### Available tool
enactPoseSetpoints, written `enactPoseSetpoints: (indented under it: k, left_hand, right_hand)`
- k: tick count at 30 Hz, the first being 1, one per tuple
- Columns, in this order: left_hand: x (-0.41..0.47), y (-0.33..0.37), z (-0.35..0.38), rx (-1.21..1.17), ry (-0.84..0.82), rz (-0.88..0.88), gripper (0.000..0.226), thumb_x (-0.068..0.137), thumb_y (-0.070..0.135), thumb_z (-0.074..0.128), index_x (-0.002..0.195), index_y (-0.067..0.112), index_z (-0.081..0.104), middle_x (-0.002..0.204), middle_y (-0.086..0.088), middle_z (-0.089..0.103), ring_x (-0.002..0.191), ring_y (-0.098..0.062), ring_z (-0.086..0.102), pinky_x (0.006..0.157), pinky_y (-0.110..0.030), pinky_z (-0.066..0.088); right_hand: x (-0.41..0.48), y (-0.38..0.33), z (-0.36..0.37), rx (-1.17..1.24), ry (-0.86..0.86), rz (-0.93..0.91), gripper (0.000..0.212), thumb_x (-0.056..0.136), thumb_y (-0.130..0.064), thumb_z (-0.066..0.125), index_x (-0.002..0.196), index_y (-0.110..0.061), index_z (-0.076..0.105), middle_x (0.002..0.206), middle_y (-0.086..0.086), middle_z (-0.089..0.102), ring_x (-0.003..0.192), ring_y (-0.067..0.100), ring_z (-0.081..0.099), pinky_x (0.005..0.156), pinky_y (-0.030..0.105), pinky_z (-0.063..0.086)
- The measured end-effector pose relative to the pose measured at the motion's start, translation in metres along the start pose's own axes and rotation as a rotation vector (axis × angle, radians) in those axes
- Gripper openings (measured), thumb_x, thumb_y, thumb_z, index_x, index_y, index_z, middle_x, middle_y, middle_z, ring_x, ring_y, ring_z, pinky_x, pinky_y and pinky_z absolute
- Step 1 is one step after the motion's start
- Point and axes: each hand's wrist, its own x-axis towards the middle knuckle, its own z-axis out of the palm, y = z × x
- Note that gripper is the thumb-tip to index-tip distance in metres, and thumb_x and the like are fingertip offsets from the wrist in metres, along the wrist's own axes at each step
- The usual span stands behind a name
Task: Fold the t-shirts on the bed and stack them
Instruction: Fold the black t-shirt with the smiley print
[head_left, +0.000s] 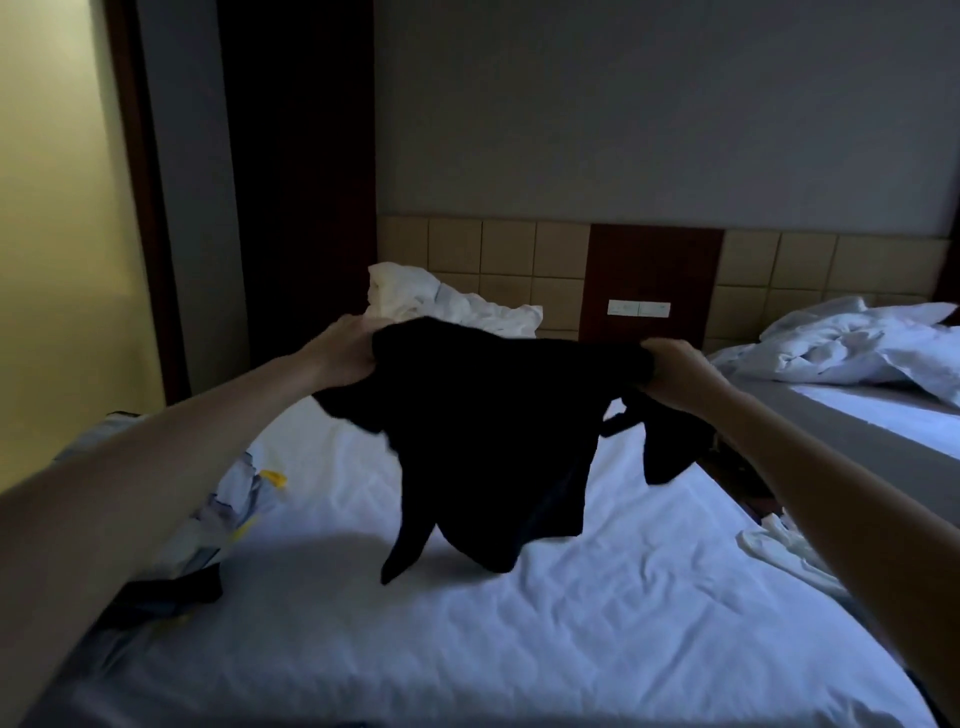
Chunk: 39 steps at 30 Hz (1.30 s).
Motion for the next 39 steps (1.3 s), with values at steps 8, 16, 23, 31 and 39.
enactPoseSetpoints:
  k: [8, 16, 23, 31, 39]
  left_hand:
    - [-0.019, -0.039, 0.046, -0.249, -0.951, -0.014, 0.043, 0.06, 0.063, 0.077, 0.088, 0.031, 0.069, 0.086, 0.006, 0.069, 0.081, -0.016, 0.066, 0.073, -0.029, 0.048]
    - [-0.003, -0.078, 0.121, -0.263, -0.83, -0.249, 0.022, 0.081, 0.021, 0.073, 0.068, 0.016, 0.057, 0.066, -0.004, 0.052, 0.063, -0.02, 0.053, 0.067, -0.028, 0.041]
    - [0.092, -0.117, 0.131, 0.243, -0.131, -0.275, 0.024, 0.092, 0.025, 0.05, 0.071, 0.017, 0.042, 0.069, -0.004, 0.046, 0.065, -0.022, 0.049, 0.059, -0.032, 0.033]
    - [0.154, -0.146, 0.089, 0.57, 0.553, 0.07, 0.017, 0.077, 0.005, 0.067, 0.088, 0.0, 0.056, 0.067, -0.018, 0.055, 0.053, -0.034, 0.055, 0.043, -0.027, 0.029]
    - [0.008, -0.156, 0.223, 0.29, -0.426, -0.225, 0.064, 0.086, 0.036, 0.063, 0.142, 0.022, 0.036, 0.139, -0.004, 0.046, 0.123, -0.025, 0.047, 0.097, -0.035, 0.04]
  right_hand:
    - [-0.028, 0.007, 0.05, 0.099, -0.639, 0.023, 0.024, 0.08, -0.027, 0.073, 0.067, -0.023, 0.053, 0.065, -0.006, 0.053, 0.06, 0.005, 0.05, 0.059, 0.015, 0.037]
    - [0.011, 0.024, 0.139, -0.028, -0.61, 0.085, 0.036, 0.087, -0.02, 0.058, 0.058, -0.014, 0.039, 0.057, 0.002, 0.042, 0.053, 0.011, 0.038, 0.054, 0.024, 0.03]
    - [0.116, 0.019, 0.168, -0.004, -0.066, 0.203, 0.021, 0.093, -0.006, 0.044, 0.105, -0.006, 0.061, 0.101, 0.015, 0.062, 0.093, 0.033, 0.059, 0.078, 0.037, 0.045]
    - [0.199, 0.018, 0.146, 0.019, 0.504, -0.006, 0.017, 0.084, 0.003, 0.049, 0.098, 0.001, 0.059, 0.089, 0.021, 0.063, 0.081, 0.038, 0.059, 0.072, 0.039, 0.04]
    - [0.078, 0.053, 0.255, -0.069, -0.551, 0.025, 0.078, 0.076, -0.047, 0.071, 0.142, -0.024, 0.035, 0.14, 0.002, 0.045, 0.127, 0.023, 0.045, 0.1, 0.033, 0.036]
